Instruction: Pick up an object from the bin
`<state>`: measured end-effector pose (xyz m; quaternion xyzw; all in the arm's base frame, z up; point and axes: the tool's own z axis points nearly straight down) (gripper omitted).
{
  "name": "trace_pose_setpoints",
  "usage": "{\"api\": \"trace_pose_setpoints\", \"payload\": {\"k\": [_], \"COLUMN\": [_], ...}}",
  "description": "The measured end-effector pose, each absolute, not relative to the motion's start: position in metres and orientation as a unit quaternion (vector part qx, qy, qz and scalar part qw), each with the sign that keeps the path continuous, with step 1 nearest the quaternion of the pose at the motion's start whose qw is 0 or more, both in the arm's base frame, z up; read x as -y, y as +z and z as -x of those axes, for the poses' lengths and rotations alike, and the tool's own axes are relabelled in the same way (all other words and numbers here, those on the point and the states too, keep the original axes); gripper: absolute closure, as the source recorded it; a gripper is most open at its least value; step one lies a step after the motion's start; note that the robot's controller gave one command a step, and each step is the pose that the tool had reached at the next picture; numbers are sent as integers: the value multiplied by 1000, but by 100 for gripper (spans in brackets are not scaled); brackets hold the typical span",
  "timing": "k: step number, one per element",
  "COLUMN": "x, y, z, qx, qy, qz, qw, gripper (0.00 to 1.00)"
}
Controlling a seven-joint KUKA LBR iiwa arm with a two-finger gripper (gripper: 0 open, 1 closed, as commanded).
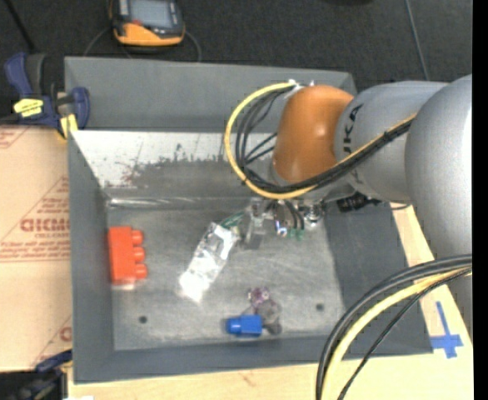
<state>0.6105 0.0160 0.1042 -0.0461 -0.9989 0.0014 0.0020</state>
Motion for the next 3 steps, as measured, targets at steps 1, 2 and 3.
{"api": "trace_pose_setpoints", "payload": {"k": [1,2,3], "x": [-17,-32,-33], "y": [109,71,76], "z": [-613,-609,-612], "qx": [999,999,999], "qy": [1,0,-1], "qz": [45,53,52], "qw": [-2,-5,-10], "gripper": [0,0,100]}}
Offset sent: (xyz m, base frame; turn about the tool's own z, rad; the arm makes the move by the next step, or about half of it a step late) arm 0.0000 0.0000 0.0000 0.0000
